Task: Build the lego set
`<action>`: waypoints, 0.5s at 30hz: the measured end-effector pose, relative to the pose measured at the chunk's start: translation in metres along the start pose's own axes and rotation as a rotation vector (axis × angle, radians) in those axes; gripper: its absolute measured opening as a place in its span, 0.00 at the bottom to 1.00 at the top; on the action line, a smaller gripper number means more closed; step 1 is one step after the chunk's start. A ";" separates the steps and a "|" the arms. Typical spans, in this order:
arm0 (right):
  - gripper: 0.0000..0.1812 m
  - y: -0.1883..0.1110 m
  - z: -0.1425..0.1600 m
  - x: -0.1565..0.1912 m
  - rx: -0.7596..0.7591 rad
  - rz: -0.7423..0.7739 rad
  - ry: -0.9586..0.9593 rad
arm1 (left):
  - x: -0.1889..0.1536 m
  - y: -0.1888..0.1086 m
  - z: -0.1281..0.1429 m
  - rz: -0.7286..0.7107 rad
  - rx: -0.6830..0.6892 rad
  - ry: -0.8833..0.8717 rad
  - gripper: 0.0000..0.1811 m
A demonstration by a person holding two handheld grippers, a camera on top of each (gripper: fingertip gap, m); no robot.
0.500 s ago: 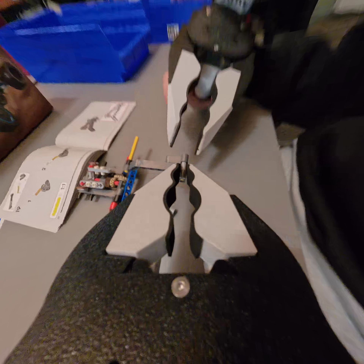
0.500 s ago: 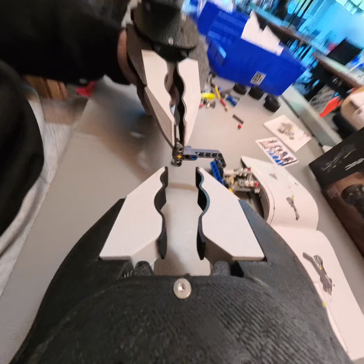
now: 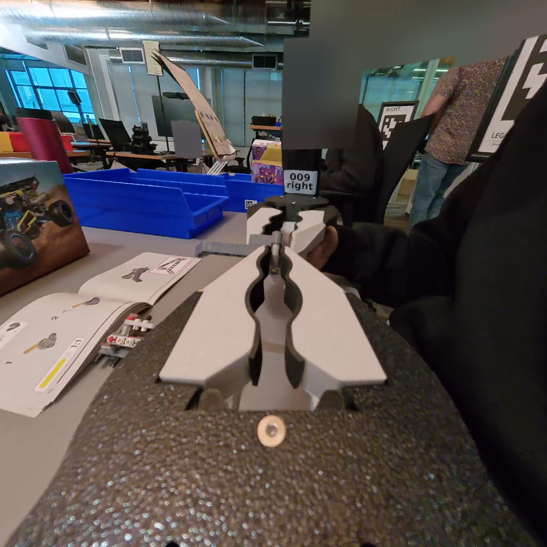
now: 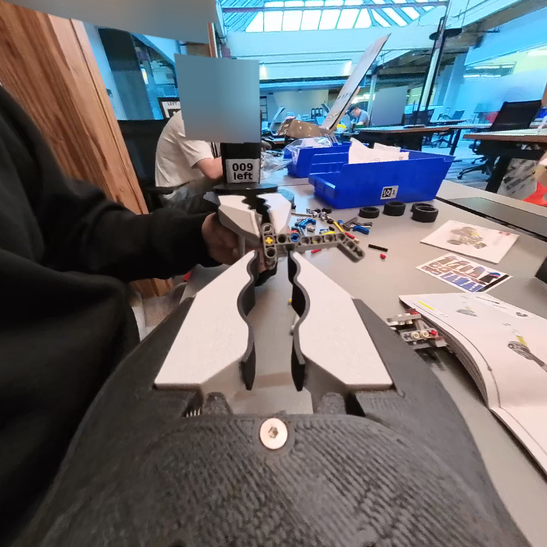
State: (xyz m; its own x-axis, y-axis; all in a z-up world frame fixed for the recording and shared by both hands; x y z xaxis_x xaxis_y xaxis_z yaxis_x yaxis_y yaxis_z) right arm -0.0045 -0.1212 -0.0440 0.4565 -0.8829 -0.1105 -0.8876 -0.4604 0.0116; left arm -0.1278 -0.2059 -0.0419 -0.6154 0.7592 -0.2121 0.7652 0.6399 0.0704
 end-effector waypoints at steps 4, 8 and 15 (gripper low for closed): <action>0.03 -0.001 0.002 -0.001 0.042 0.026 -0.065 | 0.002 0.001 0.002 -0.046 0.043 0.013 0.02; 0.03 -0.002 0.012 0.000 0.220 0.083 -0.139 | 0.005 0.003 0.010 -0.147 0.219 0.019 0.03; 0.03 -0.006 0.053 0.011 0.727 0.100 -0.232 | 0.010 0.011 0.032 -0.334 0.573 -0.131 0.19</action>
State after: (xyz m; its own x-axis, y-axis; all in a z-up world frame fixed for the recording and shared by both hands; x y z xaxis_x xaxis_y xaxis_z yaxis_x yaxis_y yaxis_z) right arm 0.0029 -0.1230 -0.0979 0.4189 -0.8378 -0.3502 -0.7776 -0.1319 -0.6147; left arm -0.1193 -0.1950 -0.0743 -0.8360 0.4878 -0.2514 0.5394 0.6463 -0.5397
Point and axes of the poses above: each gripper's, where its closed fingertips meet, y out along the fingers, z out of its underside, x = y × z across the jaws, the point moved 8 cm from there along -y, back along the fingers, and after that the axes turned 9 degrees about -y, right-handed, at the moved point
